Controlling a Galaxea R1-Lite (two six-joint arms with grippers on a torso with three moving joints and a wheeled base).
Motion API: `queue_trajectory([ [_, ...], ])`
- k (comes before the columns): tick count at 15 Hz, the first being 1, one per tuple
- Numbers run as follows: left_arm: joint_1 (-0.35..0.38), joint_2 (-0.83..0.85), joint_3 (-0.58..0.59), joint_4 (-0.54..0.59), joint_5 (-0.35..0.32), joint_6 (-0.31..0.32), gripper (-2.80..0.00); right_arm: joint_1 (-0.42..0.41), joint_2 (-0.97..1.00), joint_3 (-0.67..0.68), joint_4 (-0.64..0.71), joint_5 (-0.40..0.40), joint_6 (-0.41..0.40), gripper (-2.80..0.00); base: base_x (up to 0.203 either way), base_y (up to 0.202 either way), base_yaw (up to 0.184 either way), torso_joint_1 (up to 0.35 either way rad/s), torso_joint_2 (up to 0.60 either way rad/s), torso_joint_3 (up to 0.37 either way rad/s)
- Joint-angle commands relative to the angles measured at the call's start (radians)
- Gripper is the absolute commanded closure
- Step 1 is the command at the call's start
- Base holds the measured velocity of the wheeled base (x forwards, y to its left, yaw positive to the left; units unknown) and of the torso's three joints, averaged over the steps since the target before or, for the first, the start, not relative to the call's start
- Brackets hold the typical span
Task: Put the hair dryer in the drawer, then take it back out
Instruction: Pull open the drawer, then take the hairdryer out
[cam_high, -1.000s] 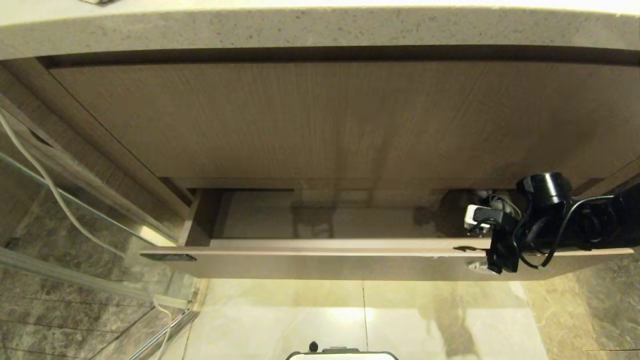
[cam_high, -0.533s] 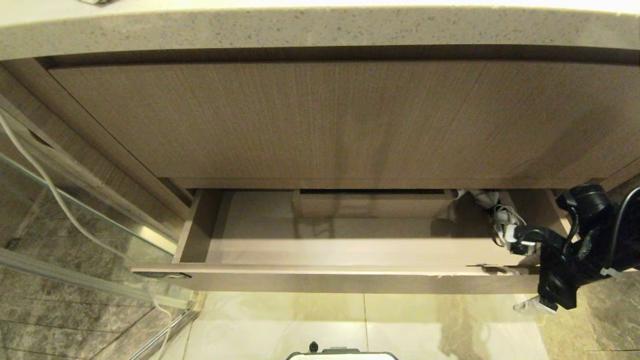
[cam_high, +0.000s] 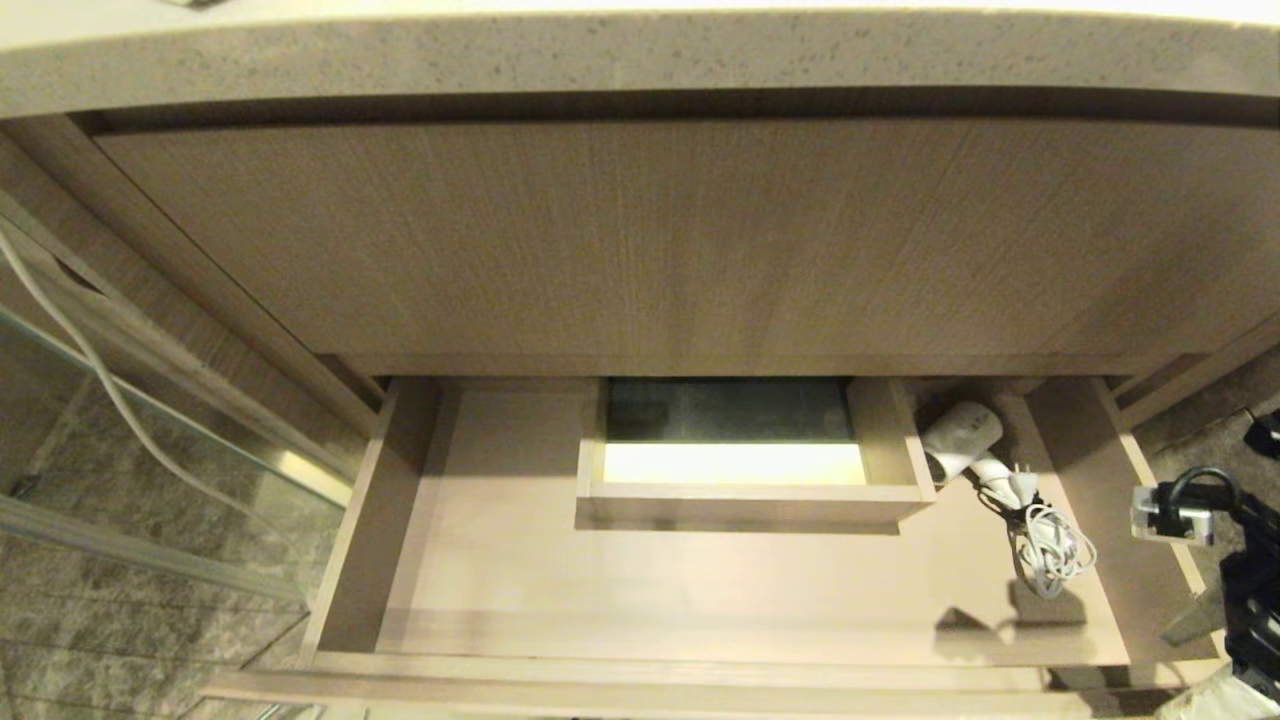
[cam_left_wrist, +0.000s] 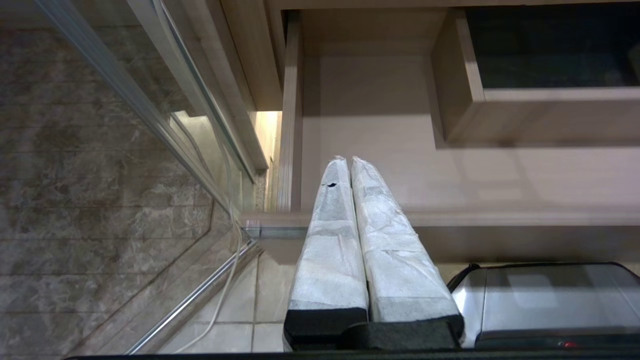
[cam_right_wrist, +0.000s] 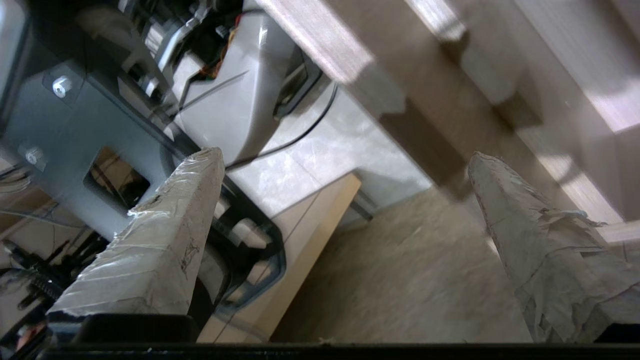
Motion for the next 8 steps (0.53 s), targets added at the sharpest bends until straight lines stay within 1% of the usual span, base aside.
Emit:
queue_trajectory([
  [1, 0.0, 0.0, 0.0, 0.0, 0.0, -0.001, 0.0, -0.005, -0.006, -0.015, -0.058, 0.025, -0.002, -2.8, 0.0, 0.0, 0.0, 0.0, 0.0, 0.0],
  [6, 0.0, 0.0, 0.0, 0.0, 0.001, -0.001, 0.0, -0.025, -0.011, -0.017, -0.084, 0.054, 0.021, -2.8, 0.0, 0.0, 0.0, 0.0, 0.0, 0.0],
  [7, 0.0, 0.0, 0.0, 0.0, 0.0, -0.001, 0.0, -0.025, -0.011, -0.017, -0.086, 0.054, 0.023, 0.0, 0.0, 0.0, 0.0, 0.0, 0.0, 0.0],
  [8, 0.0, 0.0, 0.0, 0.0, 0.0, 0.0, 0.0, -0.028, -0.014, -0.017, -0.099, 0.054, 0.03, 0.0, 0.0, 0.0, 0.0, 0.0, 0.0, 0.0],
])
